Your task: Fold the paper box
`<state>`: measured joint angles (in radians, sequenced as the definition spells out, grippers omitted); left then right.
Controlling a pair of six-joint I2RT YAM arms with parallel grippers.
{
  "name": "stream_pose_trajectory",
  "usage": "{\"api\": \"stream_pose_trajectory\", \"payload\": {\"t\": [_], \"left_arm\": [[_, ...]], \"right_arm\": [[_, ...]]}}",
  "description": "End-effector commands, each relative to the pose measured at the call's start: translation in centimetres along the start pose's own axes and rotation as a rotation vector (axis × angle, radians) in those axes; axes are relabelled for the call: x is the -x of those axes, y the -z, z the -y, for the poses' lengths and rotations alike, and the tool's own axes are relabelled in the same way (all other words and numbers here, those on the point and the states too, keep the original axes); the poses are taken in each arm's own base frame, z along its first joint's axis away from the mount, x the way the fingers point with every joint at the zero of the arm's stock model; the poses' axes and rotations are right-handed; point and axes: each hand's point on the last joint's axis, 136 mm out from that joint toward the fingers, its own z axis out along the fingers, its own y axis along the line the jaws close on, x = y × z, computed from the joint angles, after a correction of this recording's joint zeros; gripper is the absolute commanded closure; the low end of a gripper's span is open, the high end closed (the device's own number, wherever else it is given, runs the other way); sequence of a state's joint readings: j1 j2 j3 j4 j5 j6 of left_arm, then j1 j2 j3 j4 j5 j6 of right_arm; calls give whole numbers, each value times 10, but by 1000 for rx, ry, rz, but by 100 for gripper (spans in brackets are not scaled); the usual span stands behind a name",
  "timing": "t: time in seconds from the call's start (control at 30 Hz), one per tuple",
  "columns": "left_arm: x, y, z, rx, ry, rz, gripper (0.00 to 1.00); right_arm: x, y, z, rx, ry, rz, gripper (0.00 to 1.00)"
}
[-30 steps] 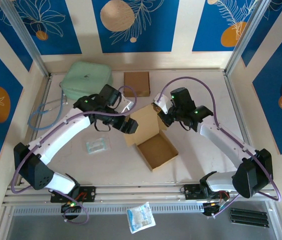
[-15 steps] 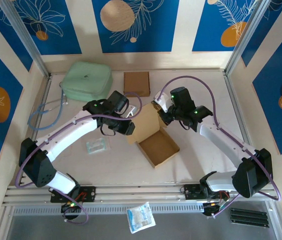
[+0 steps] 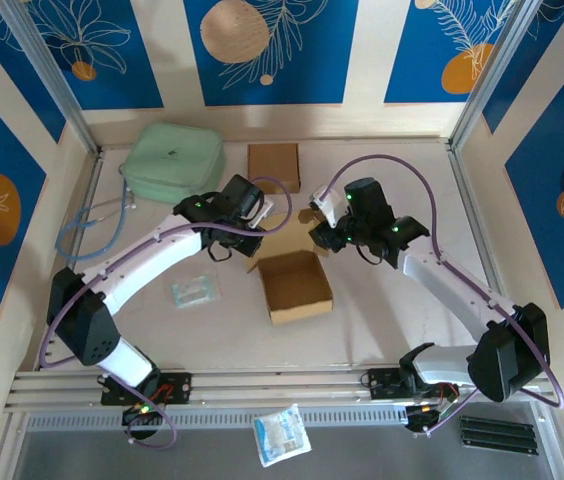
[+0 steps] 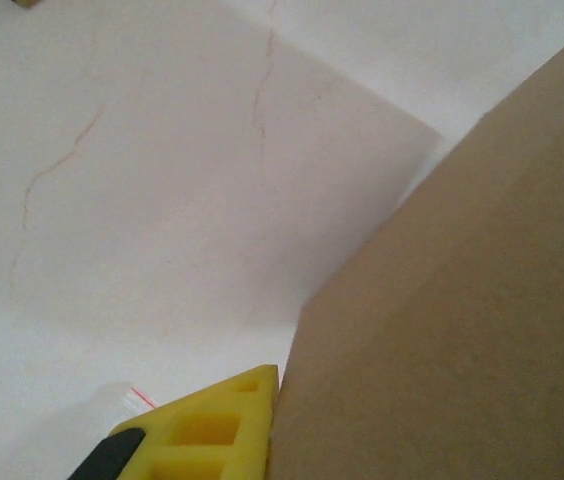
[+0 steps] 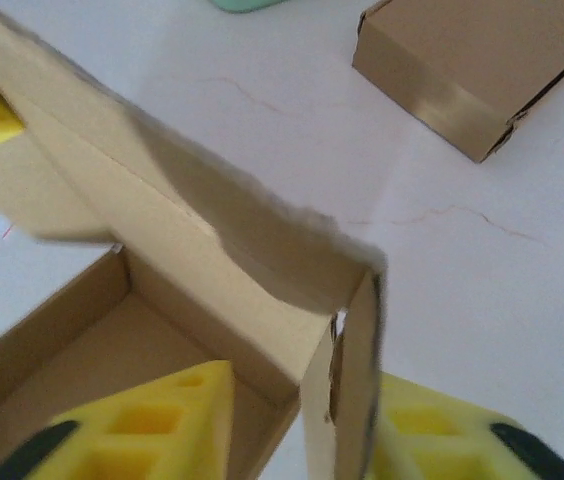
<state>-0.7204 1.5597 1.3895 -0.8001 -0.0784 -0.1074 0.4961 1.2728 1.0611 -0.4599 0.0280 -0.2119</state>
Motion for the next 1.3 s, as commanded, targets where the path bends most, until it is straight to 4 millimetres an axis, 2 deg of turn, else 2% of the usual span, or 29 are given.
{"api": "stream_pose_trajectory", "payload": {"t": [0.0,0.03,0.13,0.27,0.43,0.63,0.77,0.83,0.9,0.97,1.0,1.27], "left_arm": [[12,1,-5,31,-61,30,86],[14,2,-5,30,-65,35,87],[17,5,-3,19,-78,50,87],[21,9,-4,25,-84,63,87],[25,14,-3,24,-102,79,87],[30,16,-3,26,-118,89,87],[30,15,-3,24,-126,89,87],[30,14,-4,32,-122,87,86],[28,14,-7,44,-105,78,82],[25,15,-10,58,-80,64,70],[22,14,-11,59,-71,52,69],[3,6,-23,81,3,-44,69]], "right_arm": [[5,21,6,9,-13,-34,50],[5,26,9,6,-22,-46,43],[6,34,11,22,-19,-95,35],[6,30,7,81,-39,-159,32],[4,13,6,110,-32,-204,32],[4,-7,17,90,-25,-255,51],[9,-15,21,69,-42,-254,83],[12,-14,20,71,-51,-242,92],[13,-14,19,69,-46,-238,95],[13,-13,18,61,-24,-238,96],[13,-13,17,54,-15,-237,96],[18,-13,19,2,6,-222,97]]}}
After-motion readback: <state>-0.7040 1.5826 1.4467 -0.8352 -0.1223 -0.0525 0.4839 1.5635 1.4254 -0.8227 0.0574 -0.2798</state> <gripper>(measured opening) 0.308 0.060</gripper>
